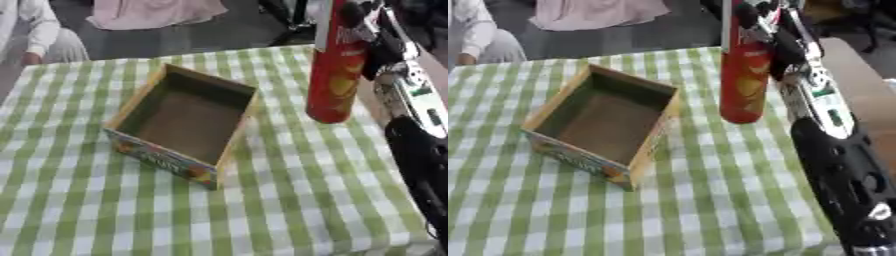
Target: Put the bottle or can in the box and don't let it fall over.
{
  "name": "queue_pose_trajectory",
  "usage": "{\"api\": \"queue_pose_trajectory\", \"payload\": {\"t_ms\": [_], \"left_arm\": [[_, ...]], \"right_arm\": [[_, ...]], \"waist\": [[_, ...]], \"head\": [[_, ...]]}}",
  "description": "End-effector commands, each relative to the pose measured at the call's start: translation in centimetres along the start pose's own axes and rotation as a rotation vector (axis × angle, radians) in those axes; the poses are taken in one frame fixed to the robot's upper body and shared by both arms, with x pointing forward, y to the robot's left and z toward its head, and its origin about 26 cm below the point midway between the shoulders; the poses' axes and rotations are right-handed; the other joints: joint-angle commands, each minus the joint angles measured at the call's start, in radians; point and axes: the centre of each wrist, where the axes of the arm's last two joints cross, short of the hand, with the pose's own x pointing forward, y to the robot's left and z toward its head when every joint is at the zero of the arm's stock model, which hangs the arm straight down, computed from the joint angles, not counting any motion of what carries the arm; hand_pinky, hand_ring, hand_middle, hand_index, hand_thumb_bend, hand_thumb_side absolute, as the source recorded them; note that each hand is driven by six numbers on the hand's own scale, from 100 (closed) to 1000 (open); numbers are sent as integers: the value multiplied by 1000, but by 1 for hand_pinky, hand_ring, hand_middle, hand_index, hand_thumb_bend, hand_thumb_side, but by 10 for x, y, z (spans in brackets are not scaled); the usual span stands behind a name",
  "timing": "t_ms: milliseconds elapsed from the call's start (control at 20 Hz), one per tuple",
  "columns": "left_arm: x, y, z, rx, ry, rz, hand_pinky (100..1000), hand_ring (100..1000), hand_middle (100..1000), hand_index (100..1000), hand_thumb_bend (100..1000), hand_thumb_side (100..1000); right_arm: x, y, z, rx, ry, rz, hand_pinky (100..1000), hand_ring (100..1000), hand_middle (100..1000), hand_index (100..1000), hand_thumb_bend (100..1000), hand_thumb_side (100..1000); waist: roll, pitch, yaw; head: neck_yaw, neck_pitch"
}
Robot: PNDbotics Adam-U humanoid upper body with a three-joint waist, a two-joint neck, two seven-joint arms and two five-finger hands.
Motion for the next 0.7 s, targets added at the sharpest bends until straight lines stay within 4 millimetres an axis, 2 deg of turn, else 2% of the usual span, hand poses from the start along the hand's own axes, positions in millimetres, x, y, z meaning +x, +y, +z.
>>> {"api": "queue_pose_trajectory", "payload": {"t_ms": [50, 500, 700], "left_arm": [[13, 5, -7, -7, -42, -21, 856, 728, 727, 726, 576, 478], [14, 2, -8, -15, -46, -17, 857, 726, 727, 726, 576, 478], [15, 1, -9, -21, -50, -13, 857, 726, 726, 726, 577, 477]], "right_arm": [[13, 15, -17, 41, -58, 11, 100, 273, 313, 314, 616, 100], [9, 64, -50, 118, -98, -23, 100, 283, 310, 305, 664, 100], [4, 85, -59, 128, -112, -46, 100, 285, 309, 306, 636, 100]], "waist": [[0, -21, 3], [-4, -23, 16], [-5, -22, 24]], "head": [[3, -3], [2, 1], [-2, -1]]}}
